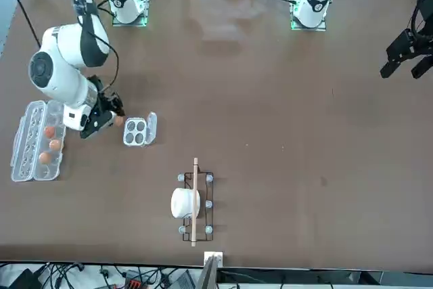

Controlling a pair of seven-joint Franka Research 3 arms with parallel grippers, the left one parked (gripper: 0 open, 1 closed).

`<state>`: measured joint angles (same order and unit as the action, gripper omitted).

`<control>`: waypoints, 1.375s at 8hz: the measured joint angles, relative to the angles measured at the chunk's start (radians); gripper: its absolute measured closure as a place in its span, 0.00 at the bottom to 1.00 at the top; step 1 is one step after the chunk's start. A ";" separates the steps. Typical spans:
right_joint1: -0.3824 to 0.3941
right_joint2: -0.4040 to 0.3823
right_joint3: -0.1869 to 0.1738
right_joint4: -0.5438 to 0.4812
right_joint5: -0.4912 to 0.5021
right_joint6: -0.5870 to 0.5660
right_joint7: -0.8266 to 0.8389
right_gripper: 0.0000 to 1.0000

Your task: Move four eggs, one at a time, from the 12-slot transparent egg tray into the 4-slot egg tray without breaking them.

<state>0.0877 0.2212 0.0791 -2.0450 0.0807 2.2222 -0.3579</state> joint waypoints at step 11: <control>0.071 0.142 -0.002 -0.045 0.000 0.221 0.137 0.43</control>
<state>0.1589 0.3628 0.0770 -2.0900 0.0809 2.4432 -0.2209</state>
